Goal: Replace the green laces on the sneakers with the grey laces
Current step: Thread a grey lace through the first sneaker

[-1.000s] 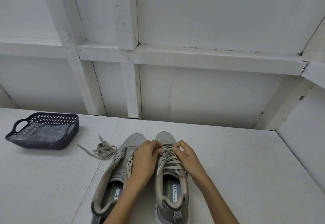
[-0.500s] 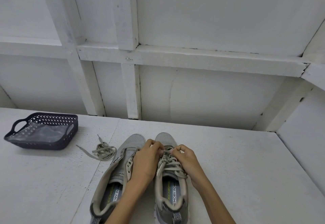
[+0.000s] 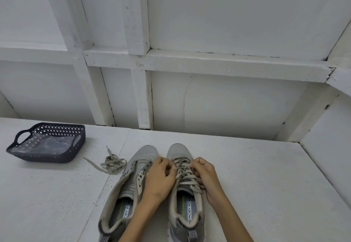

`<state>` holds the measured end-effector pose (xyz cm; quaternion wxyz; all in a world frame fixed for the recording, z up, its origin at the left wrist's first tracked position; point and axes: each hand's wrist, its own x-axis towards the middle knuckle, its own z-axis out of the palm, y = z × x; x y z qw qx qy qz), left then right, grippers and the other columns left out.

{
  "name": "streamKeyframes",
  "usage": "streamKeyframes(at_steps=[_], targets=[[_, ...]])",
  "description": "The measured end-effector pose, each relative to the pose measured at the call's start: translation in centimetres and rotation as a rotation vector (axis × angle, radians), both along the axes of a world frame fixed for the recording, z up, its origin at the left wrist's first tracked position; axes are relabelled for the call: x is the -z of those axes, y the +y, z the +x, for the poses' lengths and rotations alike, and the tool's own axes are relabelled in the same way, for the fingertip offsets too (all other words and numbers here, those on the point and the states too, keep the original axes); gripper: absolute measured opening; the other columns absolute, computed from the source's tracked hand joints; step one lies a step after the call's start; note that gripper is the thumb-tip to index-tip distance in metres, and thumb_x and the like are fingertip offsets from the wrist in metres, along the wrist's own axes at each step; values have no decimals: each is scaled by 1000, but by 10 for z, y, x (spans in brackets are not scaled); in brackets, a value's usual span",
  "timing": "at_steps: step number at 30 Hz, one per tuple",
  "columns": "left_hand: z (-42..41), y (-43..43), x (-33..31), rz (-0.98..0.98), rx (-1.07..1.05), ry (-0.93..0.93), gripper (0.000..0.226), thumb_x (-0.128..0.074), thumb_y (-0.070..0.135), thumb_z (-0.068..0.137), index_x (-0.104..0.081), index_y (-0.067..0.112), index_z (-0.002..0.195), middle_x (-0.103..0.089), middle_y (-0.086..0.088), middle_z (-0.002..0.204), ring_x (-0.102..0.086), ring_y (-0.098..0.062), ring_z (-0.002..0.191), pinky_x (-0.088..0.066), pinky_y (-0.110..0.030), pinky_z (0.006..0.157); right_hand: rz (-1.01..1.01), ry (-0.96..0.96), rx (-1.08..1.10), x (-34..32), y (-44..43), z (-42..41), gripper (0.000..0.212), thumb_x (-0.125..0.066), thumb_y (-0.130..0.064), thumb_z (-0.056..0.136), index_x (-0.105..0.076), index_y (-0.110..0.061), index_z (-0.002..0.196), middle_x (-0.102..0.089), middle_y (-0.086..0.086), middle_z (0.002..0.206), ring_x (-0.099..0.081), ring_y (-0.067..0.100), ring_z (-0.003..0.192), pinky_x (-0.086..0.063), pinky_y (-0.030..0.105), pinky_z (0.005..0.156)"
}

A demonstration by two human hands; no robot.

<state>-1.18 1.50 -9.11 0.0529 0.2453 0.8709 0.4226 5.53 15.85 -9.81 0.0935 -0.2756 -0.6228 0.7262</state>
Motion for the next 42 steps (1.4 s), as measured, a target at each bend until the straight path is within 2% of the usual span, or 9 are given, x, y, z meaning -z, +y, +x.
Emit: streamKeyframes(at_steps=[4, 8, 11, 15, 20, 28, 32, 36, 42], targets=[[-9, 5, -5, -103, -64, 23, 40, -53, 39, 94, -44, 26, 58, -50, 5, 74, -50, -16, 71, -30, -30, 64, 103, -52, 16, -2, 3, -7, 28, -63, -23, 90, -55, -13, 66, -43, 6, 51, -34, 13, 42, -28, 22, 42], [-17, 10, -12, -128, -57, 13, 23, -69, 38, 83, -55, 28, 67, -62, 7, 77, -58, -10, 74, -38, -26, 64, 307, -69, 65, 2, 1, -11, 14, -73, -22, 83, -63, -12, 81, -72, 9, 82, -68, 21, 73, -54, 34, 69], [-19, 10, -17, -205, -11, 64, 12, -69, 37, 83, -67, 26, 77, -66, 7, 83, -61, -8, 79, -37, -23, 64, 422, -47, 68, 5, 0, -12, 5, -72, -20, 83, -68, -19, 84, -73, 2, 79, -69, 16, 72, -55, 30, 68], [-17, 9, -12, -228, 10, 109, 16, -60, 35, 90, -58, 25, 77, -58, 8, 90, -61, -12, 86, -39, -26, 73, 531, -56, 72, 7, -1, -14, 7, -66, -15, 87, -65, -16, 80, -71, 1, 80, -66, 16, 74, -50, 27, 66], [-11, 7, -3, -175, 0, 123, 17, -51, 29, 97, -56, 15, 88, -54, 2, 98, -59, -21, 86, -39, -32, 76, 444, -97, -4, 7, -1, -16, 11, -55, -20, 93, -59, -18, 83, -65, -1, 77, -58, 13, 71, -48, 32, 70], [-5, 12, -4, -207, -23, 163, 21, -39, 29, 102, -51, 11, 99, -49, -3, 105, -59, -27, 87, -39, -35, 75, 175, 3, -18, -1, -2, -10, 17, -49, -12, 97, -53, -10, 81, -47, -3, 58, -39, 6, 48, -35, 21, 49], [-7, 9, -4, -126, -13, 158, 16, -42, 30, 101, -51, 17, 98, -48, 3, 104, -58, -22, 87, -39, -35, 73, 147, 43, 14, -2, -2, -4, 9, -56, -11, 92, -58, -6, 85, -56, 4, 63, -47, 18, 57, -36, 23, 48], [-10, 4, -4, -51, 39, 159, 5, -54, 27, 97, -55, 22, 96, -47, 10, 104, -61, -12, 85, -48, -35, 75, 124, 85, -29, -7, -1, 6, 15, -66, -18, 90, -61, -4, 89, -60, -2, 58, -48, 2, 41, -35, 14, 40], [-19, 2, -4, -55, 94, 115, 11, -66, 23, 89, -74, 15, 93, -60, 9, 103, -62, -9, 90, -49, -25, 82, 191, 77, -64, -11, -1, 6, 15, -74, -19, 84, -72, -5, 88, -72, 6, 71, -64, 11, 62, -49, 18, 55]])
